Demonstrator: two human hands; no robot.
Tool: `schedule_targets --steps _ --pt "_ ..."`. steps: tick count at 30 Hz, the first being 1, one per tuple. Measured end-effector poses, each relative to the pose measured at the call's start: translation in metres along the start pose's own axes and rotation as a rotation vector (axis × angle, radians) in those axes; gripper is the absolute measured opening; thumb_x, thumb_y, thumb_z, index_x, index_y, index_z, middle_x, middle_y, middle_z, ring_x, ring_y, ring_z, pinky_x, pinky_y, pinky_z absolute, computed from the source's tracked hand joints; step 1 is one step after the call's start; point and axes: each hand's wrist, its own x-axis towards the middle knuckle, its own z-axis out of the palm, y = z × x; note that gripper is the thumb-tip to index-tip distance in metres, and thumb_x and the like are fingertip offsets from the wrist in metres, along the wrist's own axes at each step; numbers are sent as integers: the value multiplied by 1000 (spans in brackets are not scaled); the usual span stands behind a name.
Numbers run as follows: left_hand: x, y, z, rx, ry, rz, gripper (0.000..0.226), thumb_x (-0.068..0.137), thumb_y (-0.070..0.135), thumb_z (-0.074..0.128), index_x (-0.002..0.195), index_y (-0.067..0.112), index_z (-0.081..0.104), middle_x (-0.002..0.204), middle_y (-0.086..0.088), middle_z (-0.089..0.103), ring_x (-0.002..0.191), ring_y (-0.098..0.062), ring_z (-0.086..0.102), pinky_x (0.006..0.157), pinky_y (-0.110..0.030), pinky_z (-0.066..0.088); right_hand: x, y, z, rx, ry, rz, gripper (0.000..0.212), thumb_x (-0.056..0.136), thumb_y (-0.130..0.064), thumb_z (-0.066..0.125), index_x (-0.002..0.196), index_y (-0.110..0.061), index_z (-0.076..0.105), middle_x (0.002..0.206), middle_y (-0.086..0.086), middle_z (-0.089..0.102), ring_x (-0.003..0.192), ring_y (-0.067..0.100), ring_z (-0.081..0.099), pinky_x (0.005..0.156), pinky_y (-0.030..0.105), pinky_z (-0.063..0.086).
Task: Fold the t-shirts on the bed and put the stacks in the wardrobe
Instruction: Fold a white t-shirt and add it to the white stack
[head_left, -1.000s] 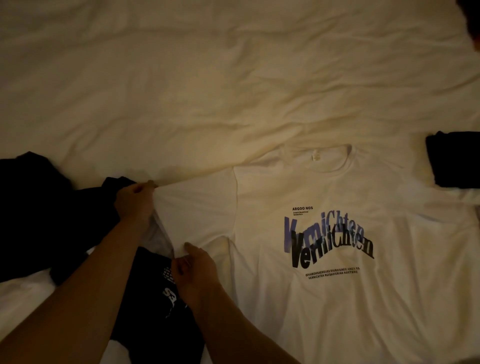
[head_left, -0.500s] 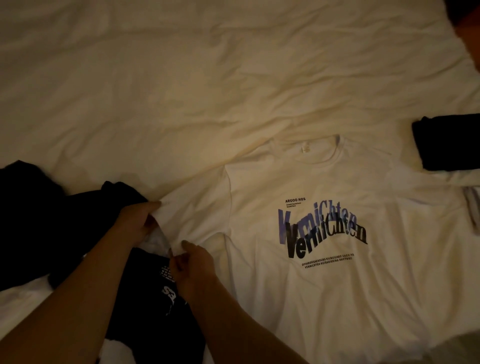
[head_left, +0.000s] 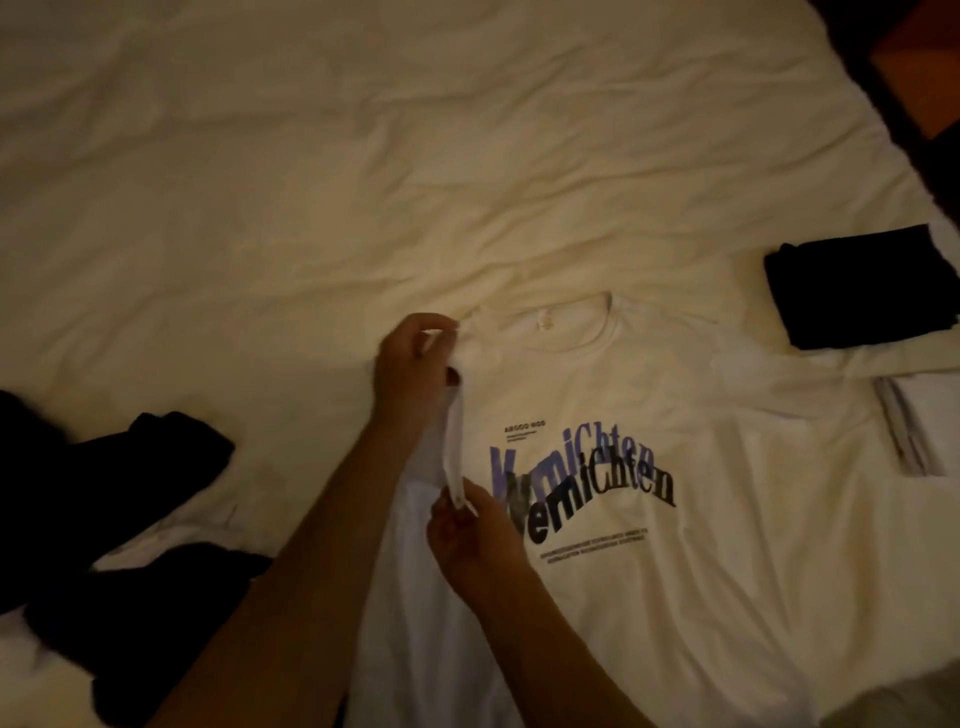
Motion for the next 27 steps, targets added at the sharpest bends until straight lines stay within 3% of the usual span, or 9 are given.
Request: schedule_targets --steps 2,4,6,8,12,15,17,23,27 --pt "-4 -11 54 68 -131 -40 18 94 17 63 111 24 61 87 -5 66 81 -23 63 71 -35 54 8 -33 -22 22 24 -74 7 82 -8 63 88 -4 61 67 9 58 56 16 57 52 24 49" --pt "-10 -32 101 325 -363 -74 58 95 29 63 145 30 35 108 -6 62 95 -20 60 80 -33 51 17 -64 -45 -42 91 -149 29 73 -28 74 88 -8 58 77 8 56 67 18 55 68 28 49" --pt "-25 -54 136 597 -578 -86 83 93 39 65 156 28 13 135 -8 46 120 -22 50 97 -36 45 27 -92 -76 26 167 -108 25 91 -28 62 83 -7 52 70 9 48 53 17 47 53 25 45" --pt "-41 -70 159 659 -679 -121 76 93 43 64 154 25 23 138 -8 45 126 -24 49 100 -32 42 29 -119 -106 -42 249 -80 24 102 -22 49 85 -5 53 64 10 50 48 18 45 44 24 40" --pt "-50 -80 194 687 -652 -173 44 97 37 58 137 20 51 123 -2 62 117 -20 57 88 -22 41 11 -189 -139 -320 294 -180 16 100 -15 51 95 -5 62 72 13 65 60 23 62 49 23 49" --pt "-40 -74 236 697 -622 -143 30 97 31 60 124 18 60 103 -1 63 99 -23 64 80 -25 46 7 -263 -163 -339 327 -335 13 98 -8 51 101 -2 62 75 15 65 56 20 64 47 21 51" --pt "-31 -68 271 722 -624 -96 27 97 29 60 121 15 62 103 -6 65 93 -25 65 80 -29 51 6 -315 -178 -281 330 -422 11 98 -6 52 104 -2 60 77 15 63 58 20 62 48 22 53" --pt "-2 -63 377 859 -595 234 29 96 24 58 123 13 62 118 -9 60 108 -27 58 93 -33 47 18 -432 -211 -286 423 -588 21 92 -25 67 89 -5 60 82 12 62 67 20 62 66 32 56" --pt "19 -66 441 1207 -646 577 42 97 31 54 137 19 52 137 -6 50 127 -29 42 103 -41 36 37 -463 -217 -166 332 -577 23 86 -23 75 86 -3 64 72 8 60 59 16 57 64 30 54"
